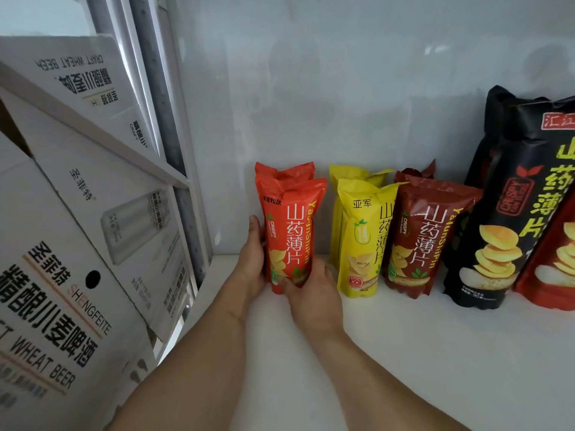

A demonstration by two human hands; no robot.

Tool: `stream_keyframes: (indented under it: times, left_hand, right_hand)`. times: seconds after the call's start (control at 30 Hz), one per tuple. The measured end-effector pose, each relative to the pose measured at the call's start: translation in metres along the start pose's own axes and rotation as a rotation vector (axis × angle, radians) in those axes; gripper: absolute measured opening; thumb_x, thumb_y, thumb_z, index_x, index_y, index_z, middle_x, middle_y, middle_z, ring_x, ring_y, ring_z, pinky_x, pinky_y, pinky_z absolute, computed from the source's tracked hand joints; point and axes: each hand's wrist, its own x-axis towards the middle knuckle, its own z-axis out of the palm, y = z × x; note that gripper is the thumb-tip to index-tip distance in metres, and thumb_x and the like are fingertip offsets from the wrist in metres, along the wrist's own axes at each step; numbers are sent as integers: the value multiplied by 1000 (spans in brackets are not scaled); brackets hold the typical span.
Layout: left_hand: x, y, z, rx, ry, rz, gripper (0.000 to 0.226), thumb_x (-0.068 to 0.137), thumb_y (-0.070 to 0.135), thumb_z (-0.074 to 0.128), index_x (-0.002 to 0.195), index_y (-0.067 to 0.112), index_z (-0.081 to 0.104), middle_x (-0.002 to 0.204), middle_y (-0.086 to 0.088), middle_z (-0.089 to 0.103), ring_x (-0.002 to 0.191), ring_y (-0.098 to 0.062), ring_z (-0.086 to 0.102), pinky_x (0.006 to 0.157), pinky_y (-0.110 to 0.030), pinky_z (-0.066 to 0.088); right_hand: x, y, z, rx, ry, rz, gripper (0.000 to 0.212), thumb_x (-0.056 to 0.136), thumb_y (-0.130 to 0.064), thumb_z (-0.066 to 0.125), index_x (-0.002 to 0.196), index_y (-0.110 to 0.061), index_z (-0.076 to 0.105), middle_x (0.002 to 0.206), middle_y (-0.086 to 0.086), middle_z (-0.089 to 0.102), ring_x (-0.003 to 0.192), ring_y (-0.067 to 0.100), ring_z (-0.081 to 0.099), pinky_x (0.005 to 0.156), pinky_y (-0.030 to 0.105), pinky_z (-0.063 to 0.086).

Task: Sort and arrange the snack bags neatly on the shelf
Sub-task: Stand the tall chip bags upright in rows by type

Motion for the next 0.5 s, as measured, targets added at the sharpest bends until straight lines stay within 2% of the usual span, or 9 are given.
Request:
stream_keyframes:
  times: [0.07,0.17,0.3,0.4,0.5]
  left_hand:
    - [0,-1,-1,1,10,7,72,94,73,26,130,23,62,117,-10,74,107,-29,71,96,-48,55]
    - [-5,-3,-1,5,56,37,64,98,69,27,126,23,62,118,-9,73,109,-28,70,100,-47,53]
    - [-19,-5,-9,146,272,94,65,99,64,33,129,13,61,121,-7,68,112,-23,63,106,-44,47]
    - [-50,-13,-20,568,400,223,44,103,47,41,116,12,63,115,-12,69,106,-27,63,96,-37,50]
    - [-95,-28,-25,1233,395,445,34,102,34,45,113,12,68,112,-10,69,101,-30,63,78,-32,47]
  right_hand:
    - [0,-2,-1,1,-4,14,62,79,-43,76,127,-19,45,120,3,53,110,23,56,85,33,50]
    - [0,-3,-2,13,-15,39,64,76,-42,78,124,-17,46,120,5,53,109,25,57,86,36,50]
    - [-8,-1,-9,59,-51,56,71,72,-46,80,126,-15,47,122,6,53,112,27,57,89,38,50]
    - [-26,1,-23,8,-65,27,68,82,-42,73,136,-16,42,131,9,51,120,29,52,91,34,45]
    - [-48,3,-46,-162,-107,-54,53,94,-35,58,139,-13,41,136,11,48,124,30,48,93,35,43]
